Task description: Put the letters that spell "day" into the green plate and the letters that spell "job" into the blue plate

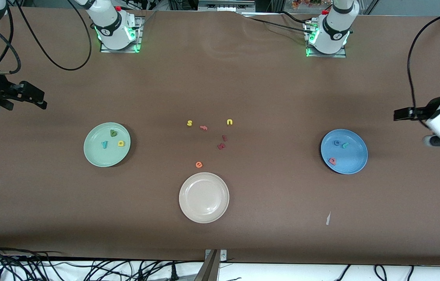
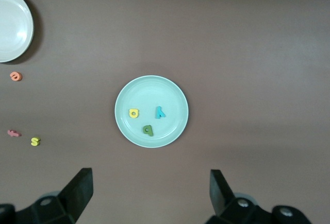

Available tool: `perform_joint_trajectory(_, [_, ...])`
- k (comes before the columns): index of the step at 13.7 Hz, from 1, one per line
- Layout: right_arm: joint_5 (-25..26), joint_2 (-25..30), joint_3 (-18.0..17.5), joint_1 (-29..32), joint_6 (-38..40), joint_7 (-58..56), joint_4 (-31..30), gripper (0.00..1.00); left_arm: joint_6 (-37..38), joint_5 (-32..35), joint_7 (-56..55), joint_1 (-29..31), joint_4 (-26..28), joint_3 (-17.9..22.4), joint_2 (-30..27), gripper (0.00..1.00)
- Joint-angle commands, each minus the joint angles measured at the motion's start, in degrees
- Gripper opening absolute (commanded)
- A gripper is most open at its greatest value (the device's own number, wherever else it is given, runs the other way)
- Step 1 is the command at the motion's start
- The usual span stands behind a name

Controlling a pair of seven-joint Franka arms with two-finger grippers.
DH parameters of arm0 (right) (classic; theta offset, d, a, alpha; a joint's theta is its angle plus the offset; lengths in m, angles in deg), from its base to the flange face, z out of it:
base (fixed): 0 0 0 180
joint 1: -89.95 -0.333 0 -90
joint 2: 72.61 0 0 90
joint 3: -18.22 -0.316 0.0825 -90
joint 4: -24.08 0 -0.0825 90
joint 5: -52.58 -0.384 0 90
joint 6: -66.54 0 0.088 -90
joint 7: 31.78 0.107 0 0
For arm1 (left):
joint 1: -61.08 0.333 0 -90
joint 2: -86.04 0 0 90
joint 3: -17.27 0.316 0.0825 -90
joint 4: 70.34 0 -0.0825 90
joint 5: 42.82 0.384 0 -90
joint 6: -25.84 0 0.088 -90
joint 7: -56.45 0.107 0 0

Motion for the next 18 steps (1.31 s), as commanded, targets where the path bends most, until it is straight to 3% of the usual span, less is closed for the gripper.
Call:
perform_joint_trajectory(1, [0.58, 0.79, -1.88, 1.04, 1.74, -0.26, 0.23, 1.0, -4.39, -1.42, -0.75, -1.6, 6.34, 2.04, -6.51, 1.0])
perform_joint_trajectory(7, [0.57, 0.53, -2.59, -0.8, 1.57, 0.26, 0.76, 1.0, -3.96, -3.26, 0.66, -2.84, 7.22, 0.29, -11.96, 1.0])
perform_joint_trajectory(12, [0.66, 0.44, -2.33, -0.98, 1.56, 0.08, 0.84, 1.0, -3.96, -8.18, 1.18, -1.78, 7.31, -0.15, -10.65, 1.0])
perform_joint_trajectory(18, [0.57, 0.27, -1.97, -0.63, 1.74, -0.09, 0.84, 1.0, -3.96, -8.01, 1.18, -1.69, 7.31, -0.07, -10.64, 1.0])
